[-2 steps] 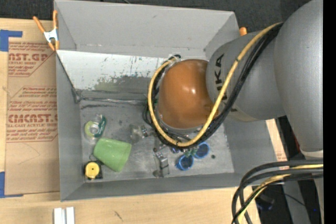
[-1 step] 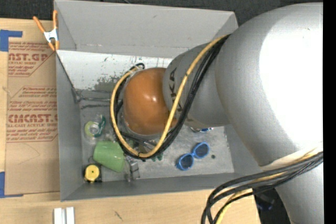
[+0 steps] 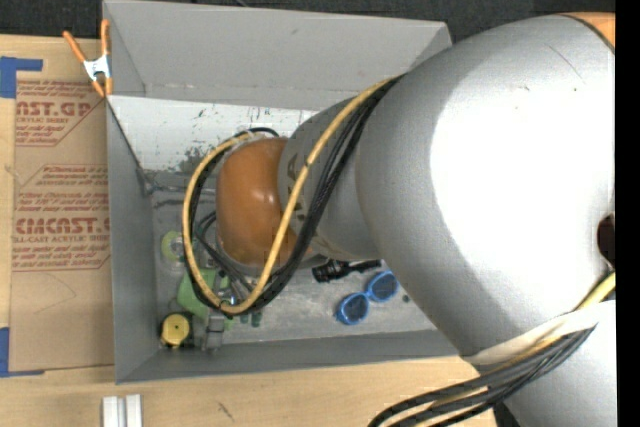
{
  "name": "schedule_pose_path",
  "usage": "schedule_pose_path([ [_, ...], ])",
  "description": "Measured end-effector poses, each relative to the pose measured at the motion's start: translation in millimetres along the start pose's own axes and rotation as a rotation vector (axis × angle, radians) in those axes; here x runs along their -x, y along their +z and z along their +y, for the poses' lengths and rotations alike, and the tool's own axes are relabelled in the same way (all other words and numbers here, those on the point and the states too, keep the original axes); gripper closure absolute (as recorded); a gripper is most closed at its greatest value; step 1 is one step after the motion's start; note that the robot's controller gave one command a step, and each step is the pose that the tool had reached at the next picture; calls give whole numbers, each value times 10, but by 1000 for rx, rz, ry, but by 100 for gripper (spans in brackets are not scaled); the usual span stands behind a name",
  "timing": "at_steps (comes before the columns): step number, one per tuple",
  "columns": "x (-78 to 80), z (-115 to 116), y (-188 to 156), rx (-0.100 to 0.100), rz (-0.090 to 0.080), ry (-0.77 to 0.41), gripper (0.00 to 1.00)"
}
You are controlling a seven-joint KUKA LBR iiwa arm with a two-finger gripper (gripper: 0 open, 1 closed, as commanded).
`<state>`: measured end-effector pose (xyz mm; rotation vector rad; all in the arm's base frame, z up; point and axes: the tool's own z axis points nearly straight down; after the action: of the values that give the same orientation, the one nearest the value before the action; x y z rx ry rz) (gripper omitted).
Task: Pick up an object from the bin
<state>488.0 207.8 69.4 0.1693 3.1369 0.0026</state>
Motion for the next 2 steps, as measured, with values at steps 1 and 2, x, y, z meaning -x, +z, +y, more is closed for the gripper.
schedule_pose_path([
  [1,7,-9,0,-1,-2,0,100],
  [2,5,-5,-16,-1,0,-1,100],
])
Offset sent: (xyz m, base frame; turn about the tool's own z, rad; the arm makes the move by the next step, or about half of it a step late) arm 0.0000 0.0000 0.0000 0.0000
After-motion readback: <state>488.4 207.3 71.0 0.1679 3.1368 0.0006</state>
